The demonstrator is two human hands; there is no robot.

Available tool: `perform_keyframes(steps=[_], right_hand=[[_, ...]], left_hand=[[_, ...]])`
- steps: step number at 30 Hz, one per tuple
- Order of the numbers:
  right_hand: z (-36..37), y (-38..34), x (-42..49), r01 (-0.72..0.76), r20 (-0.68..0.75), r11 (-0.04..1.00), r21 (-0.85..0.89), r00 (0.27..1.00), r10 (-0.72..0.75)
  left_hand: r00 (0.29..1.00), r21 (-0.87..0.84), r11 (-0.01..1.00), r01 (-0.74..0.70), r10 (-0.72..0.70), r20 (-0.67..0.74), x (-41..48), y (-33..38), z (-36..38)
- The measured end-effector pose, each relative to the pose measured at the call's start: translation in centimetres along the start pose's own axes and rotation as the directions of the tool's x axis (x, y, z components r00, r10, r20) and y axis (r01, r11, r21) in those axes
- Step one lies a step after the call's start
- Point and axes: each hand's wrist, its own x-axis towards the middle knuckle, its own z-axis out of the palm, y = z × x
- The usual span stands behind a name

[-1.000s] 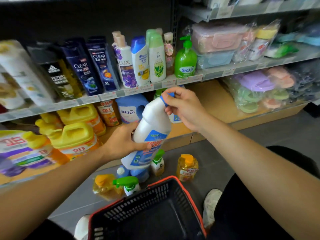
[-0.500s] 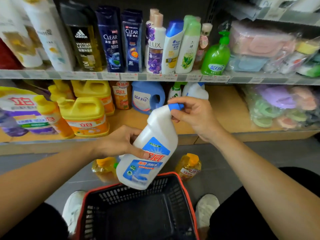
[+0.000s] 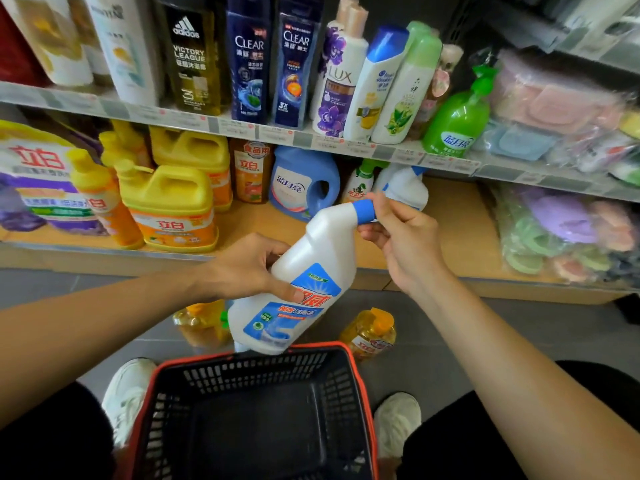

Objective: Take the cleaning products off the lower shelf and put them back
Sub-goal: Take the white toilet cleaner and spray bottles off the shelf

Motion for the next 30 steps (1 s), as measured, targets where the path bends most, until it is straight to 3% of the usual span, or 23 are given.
perform_keyframes(steps=[4,9,11,14,16,21,23,26,28,30], right_hand=[[-0.5,0.4,0.1,0.023,0.066,0.999,0.028,0.997,-0.025],[-1.0,1.3,-0.3,0.083,0.103,0.928,-0.363,0.993,-0.048],[-1.2,1.7,-0.4,0.042,0.145,0.881,-0.471,0.989,0.031],[-1.3,2.9,-1.2,-0.083,0.327,0.856,-0.51,0.902,0.282],[-1.0,4.3,-2.0,-0.135,0.399,0.847,-0.514,0.836,0.375],[-0.7,5.2,-2.3,-0.102,0.363,0.92,-0.378,0.898,0.248],[-1.0,4.9,-2.2,-0.059,0.351,0.928,-0.367,0.915,0.197],[-1.6,3.9,-2.1,0.04,0.258,0.921,-0.388,0.964,0.067],[-2.1,3.0,-1.7,0.088,0.179,0.91,-0.404,0.984,-0.015],[-2.4,2.2,-1.3,0.092,0.105,0.912,-0.4,0.993,-0.054]], left_hand=[[0.997,-0.061,0.998,0.012,-0.016,-0.072,0.2,0.2,-0.1],[0.989,-0.26,0.965,-0.026,-0.014,-0.149,0.5,0.6,-0.4],[0.983,-0.321,0.946,-0.052,-0.008,-0.181,0.5,1.1,-0.7],[0.971,-0.378,0.92,-0.099,0.007,-0.239,0.7,1.6,-1.0],[0.966,-0.437,0.89,-0.126,0.011,-0.256,0.9,1.6,-0.9],[0.978,-0.551,0.823,-0.14,0.028,-0.207,1.0,1.1,-0.7],[0.976,-0.446,0.883,-0.147,0.055,-0.212,1.0,1.3,-1.1],[0.939,-0.117,0.988,-0.099,0.054,-0.341,1.1,1.5,-2.0],[0.891,0.097,0.994,0.041,0.007,-0.454,1.1,1.0,-2.5],[0.847,0.3,0.946,0.122,0.058,-0.529,0.8,0.5,-2.4]])
